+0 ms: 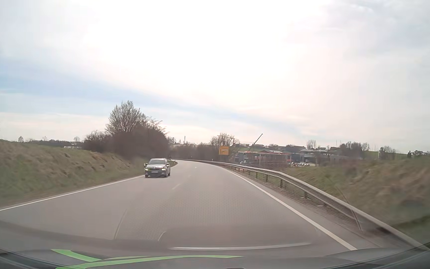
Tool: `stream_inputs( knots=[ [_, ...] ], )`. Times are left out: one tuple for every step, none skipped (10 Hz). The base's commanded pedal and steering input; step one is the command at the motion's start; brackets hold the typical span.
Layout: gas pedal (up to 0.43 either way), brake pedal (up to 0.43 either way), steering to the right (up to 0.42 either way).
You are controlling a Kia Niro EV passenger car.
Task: Follow the waypoints while adhering to traffic rules and regulations
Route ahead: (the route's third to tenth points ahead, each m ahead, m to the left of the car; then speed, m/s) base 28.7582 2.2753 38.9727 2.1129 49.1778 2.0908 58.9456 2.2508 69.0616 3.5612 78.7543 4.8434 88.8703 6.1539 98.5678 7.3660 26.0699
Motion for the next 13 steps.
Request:
stream_inputs(
  knots=[
    [0.15, 0.0, -0.005],
    [0.138, 0.0, -0.005],
    [0.138, 0.0, -0.005],
    [0.138, 0.0, -0.005],
    [0.138, 0.0, -0.005],
    [0.138, 0.0, -0.005],
    [0.138, 0.0, -0.005],
    [0.138, 0.0, -0.005],
    [0.138, 0.0, -0.005],
    [0.138, 0.0, -0.005],
    [0.138, 0.0, -0.005],
    [0.138, 0.0, -0.005],
    [0.138, 0.0, -0.005]
  ],
)
